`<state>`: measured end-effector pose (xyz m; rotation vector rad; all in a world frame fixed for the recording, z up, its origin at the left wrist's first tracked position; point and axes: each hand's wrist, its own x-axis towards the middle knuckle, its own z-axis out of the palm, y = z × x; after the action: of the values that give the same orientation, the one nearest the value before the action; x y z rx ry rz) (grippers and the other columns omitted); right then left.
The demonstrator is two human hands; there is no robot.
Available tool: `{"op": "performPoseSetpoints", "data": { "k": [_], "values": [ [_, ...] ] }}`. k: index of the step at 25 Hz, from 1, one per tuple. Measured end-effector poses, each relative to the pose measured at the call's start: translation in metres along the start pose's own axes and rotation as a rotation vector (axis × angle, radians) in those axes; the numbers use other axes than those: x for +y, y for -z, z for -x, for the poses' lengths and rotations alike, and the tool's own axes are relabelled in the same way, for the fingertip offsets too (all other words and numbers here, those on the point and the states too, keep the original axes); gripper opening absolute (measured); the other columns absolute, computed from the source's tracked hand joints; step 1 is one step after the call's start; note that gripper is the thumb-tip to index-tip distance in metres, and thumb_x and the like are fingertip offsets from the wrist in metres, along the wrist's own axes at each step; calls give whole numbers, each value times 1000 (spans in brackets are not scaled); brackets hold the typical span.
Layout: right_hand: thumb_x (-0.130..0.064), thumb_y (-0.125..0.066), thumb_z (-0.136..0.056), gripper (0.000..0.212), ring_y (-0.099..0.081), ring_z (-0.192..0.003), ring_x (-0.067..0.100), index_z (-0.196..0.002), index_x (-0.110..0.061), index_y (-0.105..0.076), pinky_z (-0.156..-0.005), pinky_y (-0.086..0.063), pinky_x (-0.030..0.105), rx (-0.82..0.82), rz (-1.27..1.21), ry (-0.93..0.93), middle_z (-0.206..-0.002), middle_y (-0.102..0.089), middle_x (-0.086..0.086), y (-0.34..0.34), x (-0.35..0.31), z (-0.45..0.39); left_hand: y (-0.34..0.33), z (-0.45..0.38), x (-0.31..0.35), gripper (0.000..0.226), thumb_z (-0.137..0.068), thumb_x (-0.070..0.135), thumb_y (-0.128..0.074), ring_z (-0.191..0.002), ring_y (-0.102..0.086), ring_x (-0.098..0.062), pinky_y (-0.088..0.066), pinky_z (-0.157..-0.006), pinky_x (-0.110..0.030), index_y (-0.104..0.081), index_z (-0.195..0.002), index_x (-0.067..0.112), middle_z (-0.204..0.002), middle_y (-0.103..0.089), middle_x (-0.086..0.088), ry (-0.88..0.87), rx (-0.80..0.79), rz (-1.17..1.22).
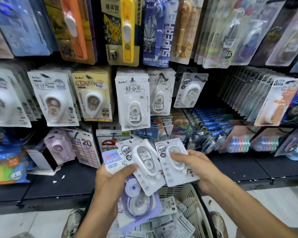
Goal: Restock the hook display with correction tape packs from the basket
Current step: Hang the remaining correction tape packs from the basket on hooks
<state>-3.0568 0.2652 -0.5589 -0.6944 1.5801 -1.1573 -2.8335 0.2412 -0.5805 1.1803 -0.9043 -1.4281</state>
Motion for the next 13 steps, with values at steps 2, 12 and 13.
{"op": "performPoseSetpoints", "data": {
  "k": [2, 12, 13],
  "values": [
    [-26, -84, -75, 31, -75, -84, 25, -99, -10, -72, -76, -62, 42, 21, -58, 138, -97, -79, 10, 19, -27, -4, 0, -2, 16, 27, -77, -5, -77, -85, -78, -19, -59, -67, -31, -80, -91, 19, -93, -81, -3, -47, -66, 33],
    [-22, -62, -97, 9, -70, -72, 20, -98, -25, -71, -50, -49, 28, 203, -212, 471, -97, -76, 1, 60, -113, -20, -8, -4, 33, 36, -54, 8, -82, -81, -78, -25, -59, -55, -24, -80, -90, 14, -94, -80, -12, -109, -162, 54],
    [-26, -64, -97, 8, -66, -59, 17, -96, -25, -71, -42, -43, 25, 229, -169, 446, -91, -76, 1, 61, -114, -21, -10, -4, 33, 36, -54, 7, -82, -80, -78, -25, -59, -55, -24, -80, -90, 12, -93, -80, -12, -109, -162, 42]
  ]
}}
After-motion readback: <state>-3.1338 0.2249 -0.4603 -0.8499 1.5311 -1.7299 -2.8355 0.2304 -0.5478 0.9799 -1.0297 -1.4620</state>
